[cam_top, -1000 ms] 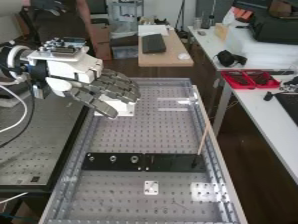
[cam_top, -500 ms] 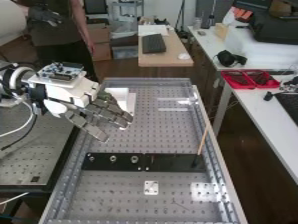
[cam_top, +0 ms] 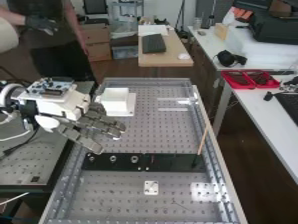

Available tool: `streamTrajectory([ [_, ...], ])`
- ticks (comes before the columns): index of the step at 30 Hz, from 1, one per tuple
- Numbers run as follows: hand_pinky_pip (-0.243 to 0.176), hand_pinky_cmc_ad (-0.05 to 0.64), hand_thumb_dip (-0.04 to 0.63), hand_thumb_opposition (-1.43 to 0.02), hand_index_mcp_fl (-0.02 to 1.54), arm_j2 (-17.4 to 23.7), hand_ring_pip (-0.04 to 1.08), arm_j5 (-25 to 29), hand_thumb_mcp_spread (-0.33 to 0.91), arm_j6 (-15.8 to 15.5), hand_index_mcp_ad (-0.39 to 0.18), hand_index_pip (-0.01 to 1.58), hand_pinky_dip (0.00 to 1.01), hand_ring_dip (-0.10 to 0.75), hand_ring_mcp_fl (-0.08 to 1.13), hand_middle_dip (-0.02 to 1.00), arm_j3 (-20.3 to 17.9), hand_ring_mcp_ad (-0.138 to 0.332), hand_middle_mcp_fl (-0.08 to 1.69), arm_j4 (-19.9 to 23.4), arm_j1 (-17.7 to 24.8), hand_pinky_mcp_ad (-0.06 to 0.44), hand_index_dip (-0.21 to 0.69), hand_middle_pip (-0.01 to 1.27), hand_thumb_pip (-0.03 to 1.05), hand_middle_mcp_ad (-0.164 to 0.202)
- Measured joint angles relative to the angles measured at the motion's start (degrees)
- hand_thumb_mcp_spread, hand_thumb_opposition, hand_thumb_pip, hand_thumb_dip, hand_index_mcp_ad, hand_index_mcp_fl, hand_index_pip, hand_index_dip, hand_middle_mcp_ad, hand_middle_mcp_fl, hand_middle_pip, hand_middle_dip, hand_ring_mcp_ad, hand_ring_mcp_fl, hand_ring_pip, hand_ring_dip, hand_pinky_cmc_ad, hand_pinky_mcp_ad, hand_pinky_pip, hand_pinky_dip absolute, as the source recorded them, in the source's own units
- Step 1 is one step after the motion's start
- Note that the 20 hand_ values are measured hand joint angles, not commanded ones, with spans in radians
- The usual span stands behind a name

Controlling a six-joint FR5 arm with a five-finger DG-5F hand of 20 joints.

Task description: Grab the smaller nut and place it in the white container

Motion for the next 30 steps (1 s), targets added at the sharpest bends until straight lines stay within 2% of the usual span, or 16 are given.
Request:
streamTrajectory([
  [3, -0.061, 0.374, 0.190, -0.82, -0.01, -0.89, 0.10, -1.62, 0.35, -1.15, -0.126, 1.41, 0.18, 0.093, 0.00, 0.22, -0.51, 0.122, 0.06, 1.47, -0.90, 0.311, 0.269, 0.12, 0.77, 0.075],
  [13, -0.061, 0.374, 0.208, -0.82, 0.00, -4.87, 0.10, -6.13, 0.38, -5.04, -0.129, 1.44, 0.18, 0.093, 0.00, 0.22, -1.35, 0.124, 0.06, 4.78, -3.92, 0.293, 0.290, 0.12, 0.75, 0.075],
  [30, -0.045, 0.367, 0.213, -0.83, 0.00, -8.64, 0.10, -8.71, 0.40, -7.97, -0.134, 1.49, 0.18, 0.093, 0.00, 0.22, -3.38, 0.112, 0.06, 10.99, -5.54, 0.295, 0.302, 0.12, 0.75, 0.075],
])
